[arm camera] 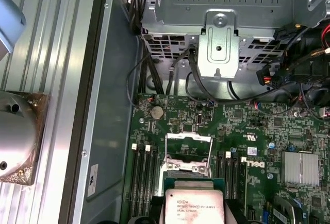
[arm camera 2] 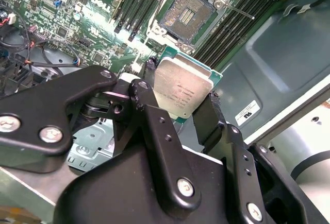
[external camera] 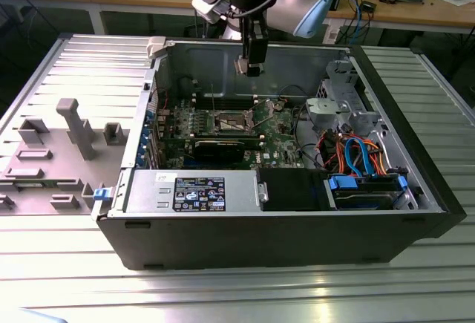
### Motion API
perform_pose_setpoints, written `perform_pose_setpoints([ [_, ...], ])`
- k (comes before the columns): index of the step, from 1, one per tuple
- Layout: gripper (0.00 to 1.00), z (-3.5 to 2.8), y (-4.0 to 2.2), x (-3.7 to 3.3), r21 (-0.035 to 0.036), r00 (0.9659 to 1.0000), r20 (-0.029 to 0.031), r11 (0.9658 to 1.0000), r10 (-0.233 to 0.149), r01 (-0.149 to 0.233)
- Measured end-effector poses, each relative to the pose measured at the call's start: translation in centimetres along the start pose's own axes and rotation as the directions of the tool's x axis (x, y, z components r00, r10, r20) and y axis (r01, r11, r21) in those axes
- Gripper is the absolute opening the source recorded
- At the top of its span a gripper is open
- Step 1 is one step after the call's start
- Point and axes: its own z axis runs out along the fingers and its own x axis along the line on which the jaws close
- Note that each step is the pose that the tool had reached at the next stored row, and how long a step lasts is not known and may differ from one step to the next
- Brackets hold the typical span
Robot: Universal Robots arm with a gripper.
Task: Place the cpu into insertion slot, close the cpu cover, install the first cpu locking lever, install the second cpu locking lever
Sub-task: 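Place the cpu into insertion slot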
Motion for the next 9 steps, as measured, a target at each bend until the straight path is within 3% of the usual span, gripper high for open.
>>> perform_pose_setpoints([
  [9, 0.54, 0.00, -0.10, 0.01, -0.0001, 1.0000, 0.0002, 1.0000, 0.003, -0.003],
])
